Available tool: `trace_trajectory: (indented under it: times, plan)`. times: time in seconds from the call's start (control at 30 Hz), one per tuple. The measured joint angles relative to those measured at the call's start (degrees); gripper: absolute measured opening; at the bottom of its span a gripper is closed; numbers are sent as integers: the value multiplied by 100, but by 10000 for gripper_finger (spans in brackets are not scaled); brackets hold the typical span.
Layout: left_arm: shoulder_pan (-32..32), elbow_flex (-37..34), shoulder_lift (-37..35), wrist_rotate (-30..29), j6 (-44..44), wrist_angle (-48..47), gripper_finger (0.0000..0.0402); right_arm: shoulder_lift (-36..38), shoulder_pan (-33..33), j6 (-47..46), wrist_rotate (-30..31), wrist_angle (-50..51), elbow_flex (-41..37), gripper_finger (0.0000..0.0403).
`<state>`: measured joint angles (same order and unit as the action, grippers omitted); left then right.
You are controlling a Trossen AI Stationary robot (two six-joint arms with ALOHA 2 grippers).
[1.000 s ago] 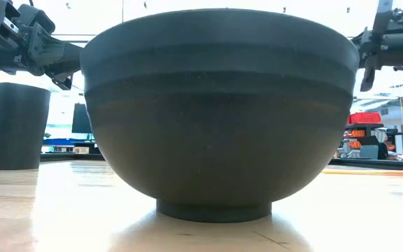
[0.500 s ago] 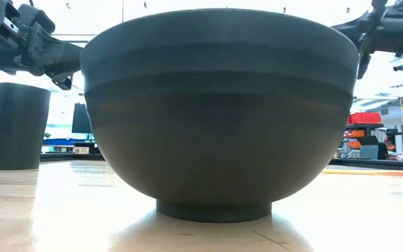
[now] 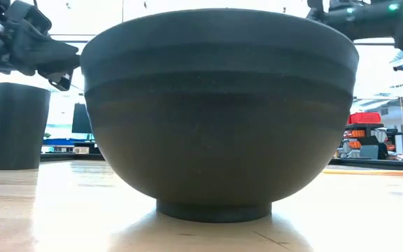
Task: Pick & Place Utensil
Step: Put the black bowl on the brown mat
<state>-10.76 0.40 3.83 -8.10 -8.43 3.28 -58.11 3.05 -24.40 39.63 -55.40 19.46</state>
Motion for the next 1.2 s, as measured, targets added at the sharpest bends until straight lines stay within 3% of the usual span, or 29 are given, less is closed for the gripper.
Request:
trace_trajectory:
  times: [0.43, 0.53, 0.77, 1.0, 1.2]
  plan:
    - [-151, 0, 29, 81, 2, -14, 115, -2459, 42, 1034, -1512, 162, 2598, 18]
    - [-149, 2, 29, 83, 2, -14, 115, -2902, 168, 1033, -1796, 902, 3306, 18]
    - [-149, 0, 29, 83, 0, -14, 115, -3682, 551, 799, -1825, 3117, 4852, 18]
    - [-149, 0, 29, 83, 1, -14, 115, -4019, 898, -311, -1791, 4844, 5984, 17]
    - [-147, 0, 29, 85, 2, -12, 115, -4015, 1275, -1280, -1380, 6304, 6610, 5]
